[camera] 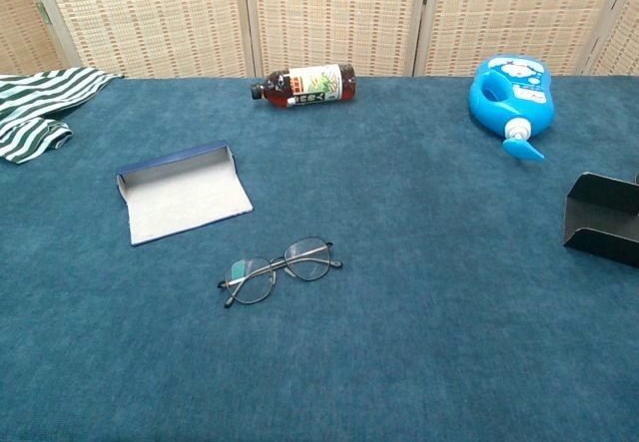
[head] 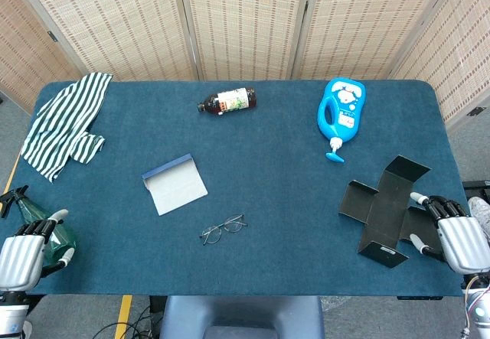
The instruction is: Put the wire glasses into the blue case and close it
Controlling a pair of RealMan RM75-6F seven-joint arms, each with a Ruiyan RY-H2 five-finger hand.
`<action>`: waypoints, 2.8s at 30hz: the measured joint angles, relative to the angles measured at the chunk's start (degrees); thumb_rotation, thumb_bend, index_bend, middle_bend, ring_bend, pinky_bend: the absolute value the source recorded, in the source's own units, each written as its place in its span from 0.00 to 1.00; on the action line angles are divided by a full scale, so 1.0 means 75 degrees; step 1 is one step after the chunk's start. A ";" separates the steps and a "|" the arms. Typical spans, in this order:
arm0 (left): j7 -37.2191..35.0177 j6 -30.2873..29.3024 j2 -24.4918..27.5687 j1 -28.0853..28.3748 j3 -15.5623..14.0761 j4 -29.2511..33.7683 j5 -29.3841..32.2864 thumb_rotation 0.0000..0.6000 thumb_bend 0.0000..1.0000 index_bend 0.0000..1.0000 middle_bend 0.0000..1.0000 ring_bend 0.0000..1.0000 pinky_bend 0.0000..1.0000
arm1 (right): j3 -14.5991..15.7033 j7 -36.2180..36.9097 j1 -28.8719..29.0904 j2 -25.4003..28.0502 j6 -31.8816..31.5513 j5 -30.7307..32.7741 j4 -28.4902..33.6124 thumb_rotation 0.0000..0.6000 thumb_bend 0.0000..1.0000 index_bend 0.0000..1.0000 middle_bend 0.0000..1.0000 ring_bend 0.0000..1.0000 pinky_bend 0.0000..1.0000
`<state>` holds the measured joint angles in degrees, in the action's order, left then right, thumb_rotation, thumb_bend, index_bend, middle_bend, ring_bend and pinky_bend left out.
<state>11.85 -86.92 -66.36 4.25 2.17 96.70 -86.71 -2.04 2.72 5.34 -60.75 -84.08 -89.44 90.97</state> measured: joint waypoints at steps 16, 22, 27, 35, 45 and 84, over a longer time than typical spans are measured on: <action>-0.0136 -0.0040 0.0009 0.0058 0.0010 -0.0085 -0.0174 1.00 0.29 0.21 0.36 0.35 0.39 | -0.0039 -0.0054 -0.0045 0.0049 -0.0184 -0.0053 0.0063 1.00 0.26 0.17 0.29 0.23 0.23; -0.0343 -0.0149 0.0061 0.0138 0.0009 -0.0109 -0.0552 1.00 0.29 0.24 0.37 0.36 0.40 | -0.0072 -0.0180 0.0013 0.0088 -0.0145 -0.0069 0.0164 1.00 0.26 0.17 0.29 0.23 0.23; -0.0718 -0.0148 0.0179 0.0390 -0.0023 -0.0172 -0.1222 1.00 0.29 0.24 0.46 0.47 0.57 | -0.0136 -0.0279 0.0087 0.0089 -0.0090 -0.0042 0.0268 1.00 0.26 0.17 0.29 0.23 0.23; -0.1006 0.0574 0.0450 0.1339 -0.0122 -0.0055 -0.2509 1.00 0.29 0.23 0.68 0.66 0.86 | -0.0109 -0.0372 0.0132 0.0090 -0.0006 -0.0062 0.0384 1.00 0.26 0.17 0.29 0.23 0.23; -0.0988 0.2227 0.0397 0.2834 -0.0093 0.0495 -0.3240 1.00 0.30 0.25 0.95 0.94 1.00 | -0.0073 -0.0375 0.0091 0.0098 -0.0011 -0.0020 0.0397 1.00 0.26 0.17 0.29 0.23 0.23; 0.2082 0.6736 -0.2608 0.5723 0.0266 -0.0623 0.1873 1.00 0.63 0.19 1.00 1.00 1.00 | -0.0071 -0.0231 -0.0002 0.0135 0.0012 0.0221 0.0249 1.00 0.26 0.17 0.29 0.23 0.23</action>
<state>27.46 -36.40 -85.92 47.17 4.17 92.02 -72.67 -2.56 0.99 5.33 -59.74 -84.00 -87.78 92.83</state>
